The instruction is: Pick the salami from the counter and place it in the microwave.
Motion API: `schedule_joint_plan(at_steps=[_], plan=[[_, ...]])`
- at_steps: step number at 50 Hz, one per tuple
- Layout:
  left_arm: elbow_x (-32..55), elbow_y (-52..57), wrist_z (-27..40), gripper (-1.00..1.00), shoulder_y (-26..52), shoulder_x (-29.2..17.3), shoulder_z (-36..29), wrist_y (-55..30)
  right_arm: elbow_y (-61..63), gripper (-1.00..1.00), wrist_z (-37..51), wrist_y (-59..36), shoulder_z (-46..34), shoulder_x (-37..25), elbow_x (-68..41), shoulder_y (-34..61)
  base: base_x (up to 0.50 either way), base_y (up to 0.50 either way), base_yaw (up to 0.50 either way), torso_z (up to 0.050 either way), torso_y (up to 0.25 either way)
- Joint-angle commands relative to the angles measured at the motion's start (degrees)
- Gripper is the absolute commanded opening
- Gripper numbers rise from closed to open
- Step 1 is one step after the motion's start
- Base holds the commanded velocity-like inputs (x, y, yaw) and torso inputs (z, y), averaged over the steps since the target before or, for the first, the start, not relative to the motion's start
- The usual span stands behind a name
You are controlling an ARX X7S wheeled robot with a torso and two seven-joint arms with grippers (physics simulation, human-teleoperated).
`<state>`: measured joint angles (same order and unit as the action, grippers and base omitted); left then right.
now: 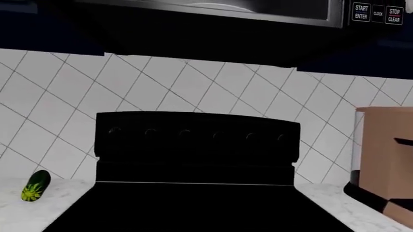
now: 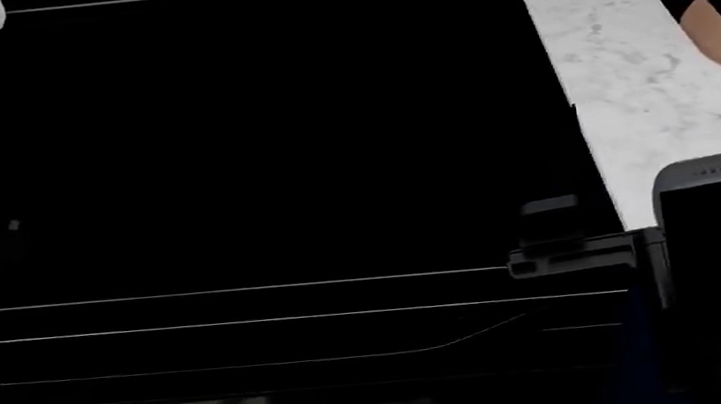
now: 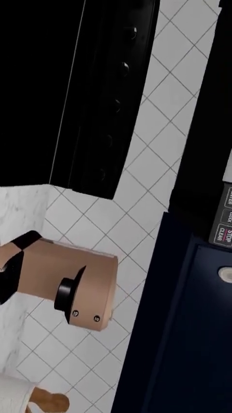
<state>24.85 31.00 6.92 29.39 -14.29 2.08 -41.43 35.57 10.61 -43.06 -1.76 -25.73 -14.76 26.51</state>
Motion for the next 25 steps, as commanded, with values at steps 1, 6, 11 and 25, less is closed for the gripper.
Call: schedule_joint_plan(at_steps=[1, 6, 11, 25], plan=[[0.66, -0.01, -0.11, 1.0, -0.85, -0.2, 0.42, 0.6, -0.7, 1.0, -0.26, 0.02, -2.11, -0.17, 0.46, 0.74, 0.0, 0.5, 0.0, 0.0, 0.0], [0.92, -0.29, -0.13, 1.0, -1.11, -0.26, 0.74, 0.99, -0.82, 1.0, -0.29, -0.28, -2.58, -0.24, 0.5, 1.15, 0.0, 0.5, 0.0, 0.0, 0.0], [1.28, -0.59, -0.08, 1.0, -1.2, -0.21, 1.07, 1.25, -0.92, 1.0, -0.26, -0.41, -3.15, -0.22, 0.62, 1.38, 0.0, 0.5, 0.0, 0.0, 0.0], [1.45, -0.95, 0.03, 1.0, -1.89, -0.45, 0.86, 1.92, -1.04, 1.0, -0.19, -0.11, -3.3, -0.42, 0.54, 0.92, 0.0, 0.5, 0.0, 0.0, 0.0]])
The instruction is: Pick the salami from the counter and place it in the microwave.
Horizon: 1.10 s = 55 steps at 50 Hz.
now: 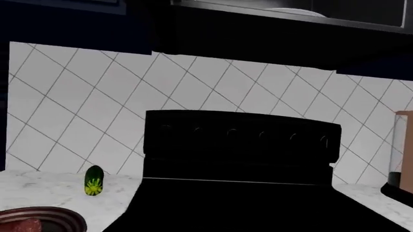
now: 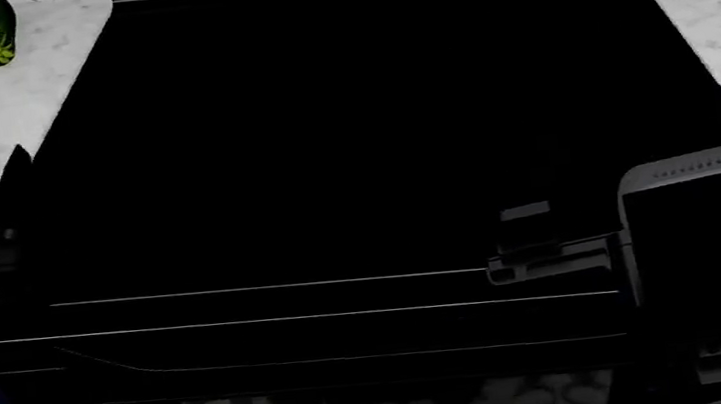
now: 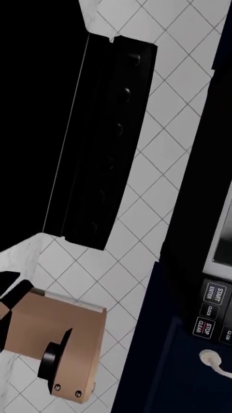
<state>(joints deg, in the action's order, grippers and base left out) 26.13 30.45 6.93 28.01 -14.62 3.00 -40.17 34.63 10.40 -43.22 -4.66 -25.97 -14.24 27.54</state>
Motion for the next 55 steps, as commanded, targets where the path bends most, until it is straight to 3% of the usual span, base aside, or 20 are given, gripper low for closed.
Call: schedule_joint_plan(at_steps=[1, 36, 55], plan=[[0.24, -0.36, 0.06, 1.0, -0.57, -0.13, -0.05, 0.63, -0.06, 1.0, 0.03, 0.02, -0.39, -0.17, -0.02, -0.14, 0.0, 0.5, 0.0, 0.0, 0.0], [0.91, -0.72, 0.43, 1.0, -1.24, -0.79, -0.82, 1.44, -0.09, 1.0, 0.68, 0.75, -0.06, -0.1, -0.47, -0.87, 0.0, 0.5, 0.0, 0.0, 0.0], [1.3, -1.03, 0.72, 1.0, -1.47, -0.88, -1.26, 1.94, -0.18, 1.0, 1.16, 0.75, 0.16, 0.12, -0.89, -1.66, 0.1, 0.01, 0.0, 0.0, 0.0]])
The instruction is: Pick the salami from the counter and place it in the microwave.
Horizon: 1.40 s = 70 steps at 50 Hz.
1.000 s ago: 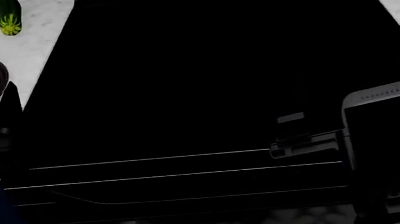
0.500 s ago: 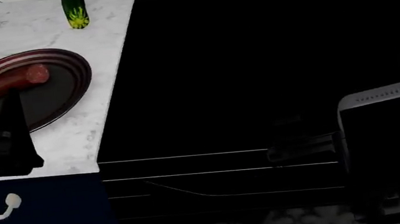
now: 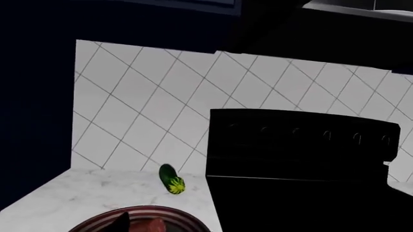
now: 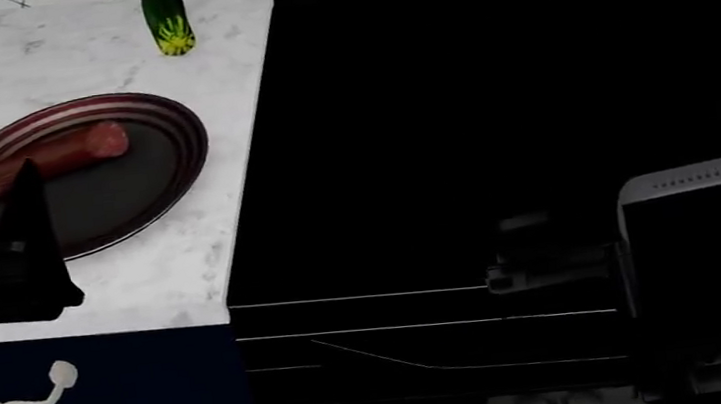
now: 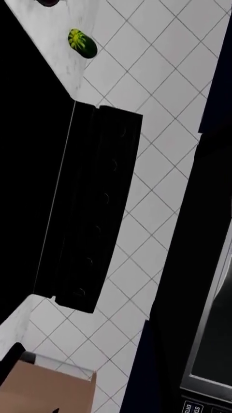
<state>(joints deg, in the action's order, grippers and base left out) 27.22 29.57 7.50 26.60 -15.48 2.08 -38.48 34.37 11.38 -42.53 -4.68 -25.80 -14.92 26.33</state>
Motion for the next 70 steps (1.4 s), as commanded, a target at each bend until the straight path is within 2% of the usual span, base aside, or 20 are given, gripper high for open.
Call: schedule_joint_plan(at_steps=[1, 17, 55, 70], plan=[[0.24, -0.12, 0.2, 1.0, -0.01, -0.03, -0.35, 0.23, 0.07, 1.0, 0.19, 0.1, 0.25, -0.04, -0.26, -0.56, 0.36, 0.0, 0.0, 0.0, 0.0], [0.99, 0.42, 0.61, 1.0, -0.21, -0.43, -0.12, 0.15, 0.71, 1.0, 0.49, -0.66, -0.09, -0.22, -0.45, -0.33, 0.37, 0.04, 0.0, 0.0, 0.0], [2.28, 1.96, 1.84, 1.0, -0.27, -1.29, -0.38, -0.35, 2.74, 1.0, 1.28, -0.23, 1.68, -0.64, -1.47, -1.76, 0.37, 0.26, 0.0, 0.0, 0.0], [3.49, 0.8, 0.82, 1.0, 0.72, -2.92, -0.43, -1.55, 2.4, 1.0, 1.28, -0.37, 1.18, -0.63, -1.7, -1.55, 0.0, 0.0, 0.0, 0.0, 0.001]])
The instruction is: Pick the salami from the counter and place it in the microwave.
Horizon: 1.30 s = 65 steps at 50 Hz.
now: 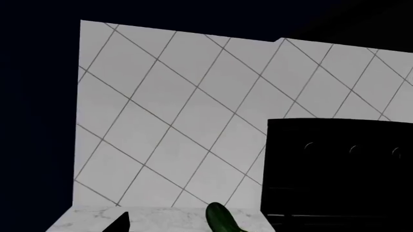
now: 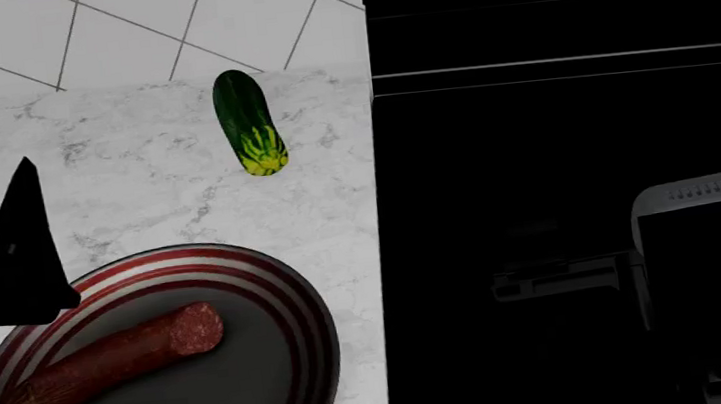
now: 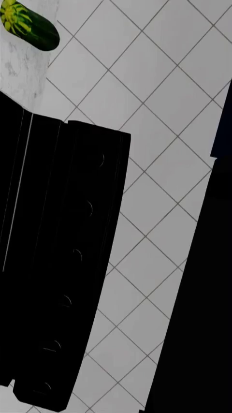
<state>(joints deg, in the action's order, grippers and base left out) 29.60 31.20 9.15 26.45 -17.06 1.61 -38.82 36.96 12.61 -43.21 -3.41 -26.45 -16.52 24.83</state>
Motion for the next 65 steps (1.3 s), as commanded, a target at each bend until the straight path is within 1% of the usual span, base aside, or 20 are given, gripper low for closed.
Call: schedule_joint_plan(at_steps=[1, 9, 12, 15, 17, 18, 21, 24, 28, 29, 33, 38, 41, 43, 47, 50, 51, 56, 61, 65], plan=[[1.51, -1.15, -1.52, 1.0, 1.41, -2.29, -0.08, -2.12, -0.06, 1.0, 0.04, 0.21, -0.1, 0.01, -0.19, -0.03, 0.0, 0.0, 0.0, 0.0, 0.0], [8.91, -5.07, -6.6, 1.0, 8.24, -7.6, 2.09, -10.45, -0.07, 1.0, -0.02, 0.34, -0.28, -0.06, -0.31, 0.0, 0.0, 0.0, 0.0, 0.0, 0.0], [11.41, -6.73, -10.74, 1.0, 10.43, -10.49, 1.6, -12.7, 0.03, 1.0, -0.03, 0.04, -0.43, -0.07, -0.43, 0.25, 0.0, 0.0, 0.0, 0.0, 0.0], [13.22, -9.46, -16.69, 1.0, 13.14, -14.23, 0.19, -14.17, 0.79, 1.0, 0.14, -0.85, -0.41, -0.25, -0.63, 0.52, 0.0, 0.0, 0.0, 0.0, 0.0], [12.37, -10.63, -19.97, 1.0, 13.92, -16.45, -1.45, -13.34, 1.05, 1.0, 0.19, -1.06, -0.3, -0.35, -0.73, 0.41, 0.0, 0.0, 0.0, 0.0, 0.0], [14.1, -11.72, -21.05, 1.0, 15.09, -17.25, -1.06, -15.29, 1.15, 1.0, 0.2, -1.17, -0.27, -0.39, -0.78, 0.44, 0.0, 0.0, 0.0, 0.0, 0.0], [14.81, -11.52, -25.8, 1.0, 16.05, -21.51, -3.12, -16.84, 1.06, 1.0, 0.13, -0.95, -0.34, -0.38, -0.83, 0.46, 0.0, 0.0, 0.0, 0.0, 0.0], [14.48, -11.47, -28.74, 1.0, 16.97, -24.5, -4.62, -17.23, 0.7, 1.0, 0.05, -0.57, -0.42, -0.35, -0.8, 0.42, 0.0, 0.0, 0.0, 0.0, 0.0], [15.54, -12.95, -31.15, 1.0, 19.63, -26.94, -5.53, -19.8, 0.55, 1.0, 0.06, -0.3, -0.42, -0.32, -0.83, 0.36, 0.0, 0.0, 0.0, 0.0, 0.0], [14.86, -12.37, -32.33, 1.0, 19.72, -28.1, -6.63, -19.4, 0.59, 1.0, 0.1, -0.32, -0.41, -0.33, -0.84, 0.31, 0.0, 0.0, 0.0, 0.0, 0.0], [17.88, -9.78, -34.12, 1.0, 20.31, -30.82, -6.22, -22.65, 1.03, 1.0, 0.27, -0.58, -0.39, -0.43, -0.89, 0.27, 0.0, 0.0, 0.0, 0.0, 0.0], [17.86, -9.14, -39.29, 1.0, 19.32, -34.26, -7.9, -21.31, 1.12, 1.0, 0.37, -0.96, -0.91, -0.32, -0.89, 0.92, 0.0, 0.0, 0.0, 0.0, 0.0], [17.56, -10.54, -41.75, 1.0, 18.7, -35.2, -8.01, -19.64, 0.97, 1.0, 0.39, -0.91, -1.19, -0.27, -0.83, 1.12, 0.0, 0.0, 0.0, 0.0, 0.0], [16.32, -10.95, -44.4, 1.0, 16.47, -36.5, -8.47, -16.66, 1.35, 1.0, 0.52, -1.51, -1.27, -0.28, -0.95, 1.44, 0.0, 0.0, 0.0, 0.0, 0.0], [15.04, -11.86, -45.98, 1.0, 14.62, -37.42, -9.43, -14.97, 1.48, 1.0, 0.66, -1.81, -1.62, -0.17, -0.96, 1.8, 0.0, 0.0, 0.0, 0.0, 0.0], [15.08, -12.1, -46.37, 1.0, 13.76, -37.7, -9.48, -14.7, 1.51, 1.0, 0.67, -1.8, -1.64, -0.22, -1.0, 1.79, 0.0, 0.0, 0.0, 0.0, 0.0], [13.38, -11.81, -46.69, 1.0, 12.57, -38.29, -11.65, -14.52, 2.07, 1.0, 1.0, -1.76, -1.6, -0.1, -0.95, 1.0, 0.0, 0.0, 0.0, 0.0, 0.0], [13.56, -10.88, -46.69, 1.0, 12.62, -38.2, -12.46, -15.14, 2.73, 1.0, 1.13, -1.97, -0.84, -0.46, -1.24, 0.4, 0.0, 0.0, 0.0, 0.0, 0.0], [15.2, -8.22, -45.01, 1.0, 14.14, -38.11, -12.8, -18.83, 2.89, 1.0, 1.29, -1.85, -0.64, -0.51, -1.3, 0.07, 0.0, 0.0, 0.0, 0.0, 0.0], [14.66, -7.65, -45.03, 1.0, 15.08, -38.0, -14.15, -19.45, 2.75, 1.0, 1.42, -1.7, -0.62, -0.41, -1.33, -0.13, 0.0, 0.0, 0.0, 0.0, 0.0]])
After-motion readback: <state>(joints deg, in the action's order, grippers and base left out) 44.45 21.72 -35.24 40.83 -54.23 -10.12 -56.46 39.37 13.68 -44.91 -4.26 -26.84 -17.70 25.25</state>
